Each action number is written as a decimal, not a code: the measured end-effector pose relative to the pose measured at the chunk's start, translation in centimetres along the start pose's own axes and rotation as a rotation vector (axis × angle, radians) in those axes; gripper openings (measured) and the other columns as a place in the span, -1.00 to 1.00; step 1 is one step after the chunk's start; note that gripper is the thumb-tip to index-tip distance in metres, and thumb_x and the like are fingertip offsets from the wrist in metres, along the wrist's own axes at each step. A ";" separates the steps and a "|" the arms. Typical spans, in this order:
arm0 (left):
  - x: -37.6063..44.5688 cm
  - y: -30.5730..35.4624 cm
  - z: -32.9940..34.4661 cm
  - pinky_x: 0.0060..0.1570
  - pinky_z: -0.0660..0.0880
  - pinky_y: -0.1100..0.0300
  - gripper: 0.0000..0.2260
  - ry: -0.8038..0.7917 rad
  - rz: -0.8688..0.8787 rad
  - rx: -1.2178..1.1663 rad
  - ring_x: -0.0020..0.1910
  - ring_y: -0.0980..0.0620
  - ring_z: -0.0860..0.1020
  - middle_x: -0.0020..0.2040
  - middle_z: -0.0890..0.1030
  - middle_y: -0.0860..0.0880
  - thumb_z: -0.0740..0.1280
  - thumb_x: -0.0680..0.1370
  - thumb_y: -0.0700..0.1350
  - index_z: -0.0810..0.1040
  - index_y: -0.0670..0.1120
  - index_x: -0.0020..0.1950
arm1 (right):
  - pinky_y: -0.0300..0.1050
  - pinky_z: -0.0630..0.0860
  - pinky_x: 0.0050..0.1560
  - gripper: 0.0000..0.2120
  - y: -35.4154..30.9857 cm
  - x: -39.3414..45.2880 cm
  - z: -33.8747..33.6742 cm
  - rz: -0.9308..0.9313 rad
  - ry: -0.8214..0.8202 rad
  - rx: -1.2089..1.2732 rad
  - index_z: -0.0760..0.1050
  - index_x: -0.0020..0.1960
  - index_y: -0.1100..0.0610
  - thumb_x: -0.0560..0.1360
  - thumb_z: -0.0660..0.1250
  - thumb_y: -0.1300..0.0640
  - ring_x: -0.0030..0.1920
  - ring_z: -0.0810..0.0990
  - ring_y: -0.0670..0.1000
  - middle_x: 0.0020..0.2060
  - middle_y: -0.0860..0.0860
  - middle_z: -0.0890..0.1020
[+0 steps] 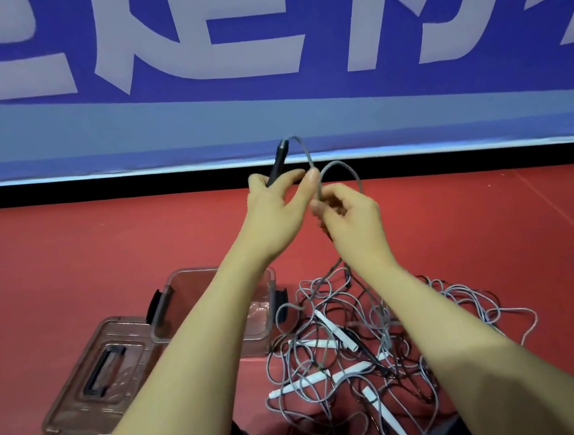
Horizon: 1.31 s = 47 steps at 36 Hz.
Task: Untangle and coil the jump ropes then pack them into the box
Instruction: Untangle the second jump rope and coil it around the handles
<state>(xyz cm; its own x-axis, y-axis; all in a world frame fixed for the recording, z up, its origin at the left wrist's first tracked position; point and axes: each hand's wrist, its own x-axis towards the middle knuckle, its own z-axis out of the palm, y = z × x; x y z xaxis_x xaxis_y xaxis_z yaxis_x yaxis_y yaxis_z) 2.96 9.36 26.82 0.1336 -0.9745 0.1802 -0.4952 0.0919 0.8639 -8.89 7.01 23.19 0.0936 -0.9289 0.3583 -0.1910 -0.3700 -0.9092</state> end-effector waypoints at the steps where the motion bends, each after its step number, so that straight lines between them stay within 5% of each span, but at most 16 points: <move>1: -0.1 -0.4 0.1 0.26 0.27 0.19 -0.70 -0.037 -0.008 0.012 0.08 0.07 0.31 -0.01 0.26 0.01 0.19 0.57 0.18 0.56 0.09 0.18 | -0.19 0.40 -0.34 -0.81 -0.3 0.2 -0.1 0.029 0.030 0.068 0.51 -0.20 0.06 0.52 0.29 0.30 -0.42 0.43 -0.11 -0.43 -0.02 0.51; 7: -1.3 -2.7 1.0 0.00 0.31 0.27 -0.80 -0.229 0.001 0.159 -0.14 0.09 0.33 -0.08 0.25 0.02 0.36 0.53 0.02 0.60 0.05 0.13 | -0.28 0.47 -0.40 -0.80 -2.7 1.7 -1.1 0.165 0.186 0.484 0.42 -0.23 0.19 0.57 0.23 0.29 -0.49 0.49 -0.11 -0.35 0.07 0.57; 13: -1.1 -2.1 0.9 -0.16 0.24 0.59 -0.84 -0.137 0.056 0.038 -0.19 0.25 0.34 -0.11 0.28 0.03 0.43 0.47 -0.03 0.65 0.01 0.03 | -0.26 0.48 -0.40 -0.81 -3.3 1.8 -1.4 0.301 0.144 0.757 0.44 -0.22 0.23 0.57 0.23 0.31 -0.49 0.49 -0.06 -0.42 0.05 0.61; 23: -0.7 -1.5 1.9 -0.23 0.25 0.31 -0.92 0.026 0.132 0.064 -0.27 0.15 0.31 -0.18 0.25 0.02 0.40 0.50 -0.03 0.65 -0.02 -0.10 | -0.24 0.50 -0.39 -0.86 -4.1 1.6 -2.0 0.382 0.050 0.878 0.45 -0.12 0.27 0.59 0.18 0.29 -0.43 0.54 -0.04 -0.34 0.10 0.64; 26: -0.4 -1.6 1.7 -0.21 0.22 0.26 -0.86 0.107 0.097 0.078 -0.22 0.09 0.31 -0.17 0.25 0.04 0.38 0.52 -0.02 0.64 -0.06 -0.14 | -0.24 0.48 -0.38 -0.90 -3.0 1.6 -2.1 0.369 -0.006 0.703 0.46 -0.08 0.21 0.58 0.19 0.30 -0.32 0.54 -0.02 -0.18 0.13 0.61; 30: 0.2 -1.5 0.7 -0.25 0.26 0.38 -0.82 0.188 0.076 0.044 -0.23 0.14 0.32 -0.15 0.25 0.04 0.36 0.54 -0.03 0.65 -0.13 -0.08 | -0.23 0.47 -0.31 -0.82 -0.3 0.7 -2.1 0.244 -0.256 0.028 0.53 0.06 0.24 0.50 0.26 0.39 -0.34 0.47 -0.03 -0.23 0.07 0.55; 33: 0.4 -1.2 0.1 -0.28 0.26 0.44 -0.82 0.182 0.091 0.049 -0.27 0.18 0.30 -0.12 0.26 0.03 0.36 0.53 -0.01 0.65 -0.10 -0.09 | -0.11 0.47 -0.10 -0.90 0.7 0.0 -1.9 0.176 -0.494 -0.313 0.57 -0.06 0.12 0.48 0.34 0.28 -0.28 0.48 -0.11 -0.23 0.00 0.60; 36: 0.2 -0.6 0.1 -0.24 0.26 0.51 -0.85 0.129 0.092 0.024 -0.25 0.20 0.31 -0.13 0.24 0.04 0.32 0.56 -0.01 0.64 -0.03 -0.04 | 0.02 0.49 -0.15 -0.84 1.1 0.0 -1.6 0.168 -0.399 -0.359 0.51 -0.27 0.17 0.48 0.37 0.18 -0.32 0.48 0.01 -0.33 0.18 0.59; 41: -0.1 -1.5 0.4 -0.25 0.26 0.51 -0.86 -0.045 0.008 0.043 -0.15 0.12 0.33 -0.10 0.23 0.00 0.20 0.62 -0.06 0.56 0.02 0.00 | -0.17 0.52 -0.22 -0.85 -0.4 0.6 -1.5 0.230 -0.129 0.038 0.54 -0.19 0.28 0.54 0.27 0.30 -0.38 0.52 -0.06 -0.35 0.08 0.58; 44: -0.4 -2.6 1.0 -0.13 0.26 0.32 -0.77 -0.128 -0.021 0.122 -0.12 0.09 0.34 -0.05 0.25 -0.02 0.29 0.58 -0.09 0.57 -0.02 0.22 | -0.30 0.55 -0.26 -0.81 -1.5 1.1 -1.6 0.297 -0.086 0.325 0.54 -0.19 0.24 0.57 0.22 0.30 -0.39 0.59 -0.11 -0.30 0.11 0.61; 47: -0.9 -2.9 1.4 -0.13 0.24 0.33 -0.81 -0.154 0.019 0.090 -0.20 0.22 0.33 -0.11 0.27 0.02 0.34 0.55 -0.07 0.60 0.02 0.15 | -0.26 0.57 -0.26 -0.80 -2.4 1.4 -1.7 0.357 -0.084 0.567 0.51 -0.16 0.28 0.59 0.18 0.31 -0.37 0.61 -0.04 -0.30 0.13 0.61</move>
<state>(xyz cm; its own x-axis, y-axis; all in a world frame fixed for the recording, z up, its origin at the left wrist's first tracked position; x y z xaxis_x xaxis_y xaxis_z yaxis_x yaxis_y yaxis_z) 3.06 9.67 23.44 -0.0058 -0.9933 0.1157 -0.5719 0.0983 0.8144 -10.01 6.58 26.19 0.2001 -0.9796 0.0181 0.3156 0.0470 -0.9477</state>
